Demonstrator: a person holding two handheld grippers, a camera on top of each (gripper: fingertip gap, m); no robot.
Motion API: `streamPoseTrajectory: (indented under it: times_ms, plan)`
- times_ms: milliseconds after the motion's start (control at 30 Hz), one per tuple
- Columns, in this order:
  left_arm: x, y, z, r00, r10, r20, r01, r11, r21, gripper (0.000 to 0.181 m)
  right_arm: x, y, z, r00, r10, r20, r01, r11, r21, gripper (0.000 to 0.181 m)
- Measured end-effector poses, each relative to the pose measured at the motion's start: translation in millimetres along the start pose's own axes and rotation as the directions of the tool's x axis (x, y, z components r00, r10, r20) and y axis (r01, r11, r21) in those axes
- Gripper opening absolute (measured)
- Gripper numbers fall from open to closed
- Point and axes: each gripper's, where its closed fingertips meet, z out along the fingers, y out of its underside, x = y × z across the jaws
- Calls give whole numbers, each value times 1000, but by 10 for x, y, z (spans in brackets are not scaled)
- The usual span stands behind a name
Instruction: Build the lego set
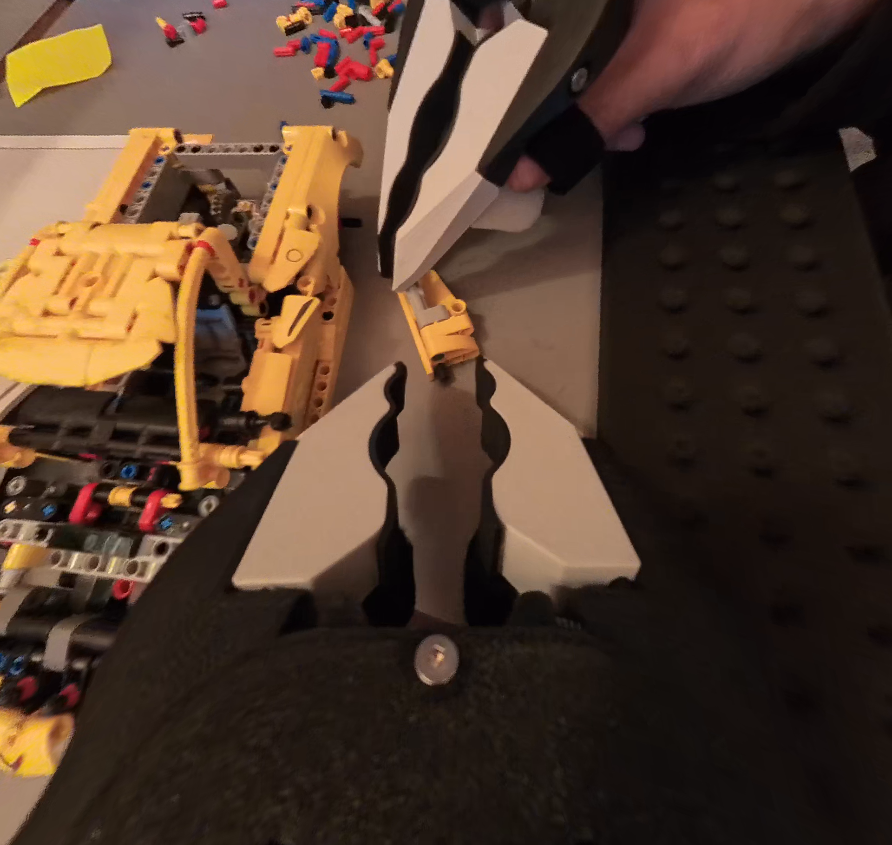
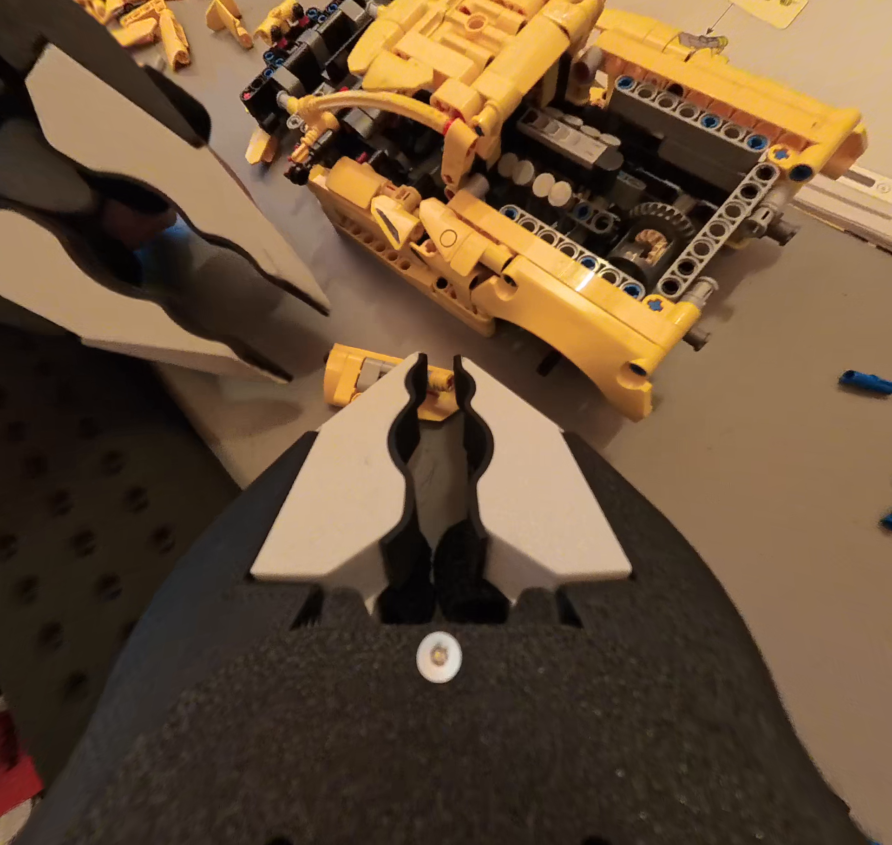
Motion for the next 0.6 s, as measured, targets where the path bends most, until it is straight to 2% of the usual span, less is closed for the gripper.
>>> streamPoseTrajectory:
  times_ms: [133, 200, 333, 400, 500, 600]
  plan:
    - [25, 78, 82, 999, 38, 13, -37, 998, -47, 30, 2, 4, 4, 999, 41, 32, -41, 999, 1, 9]
    - [10, 83, 70, 999, 31, 18, -30, 999, -44, 30, 10, 8, -2, 990, 114, 81, -114, 993, 0, 7]
    - [-39, -53, -65, 1000, -24, 11, 24, 999, 42, 30, 8, -69, -96, 895, 335, 293, -356, 934, 17, 0]
    - [-49, -134, -141, 999, -45, 2, 45, 995, 89, 30, 22, -95, -127, 851, 391, 350, -424, 906, 18, 0]
    - [-91, -128, -183, 998, -55, 11, 54, 995, 90, 30, -12, -152, -165, 852, 362, 377, -409, 911, 49, 0]
    - [-107, -78, -190, 999, -44, 19, 43, 997, 67, 30, -240, -279, -303, 879, 187, 438, -275, 950, 145, 0]
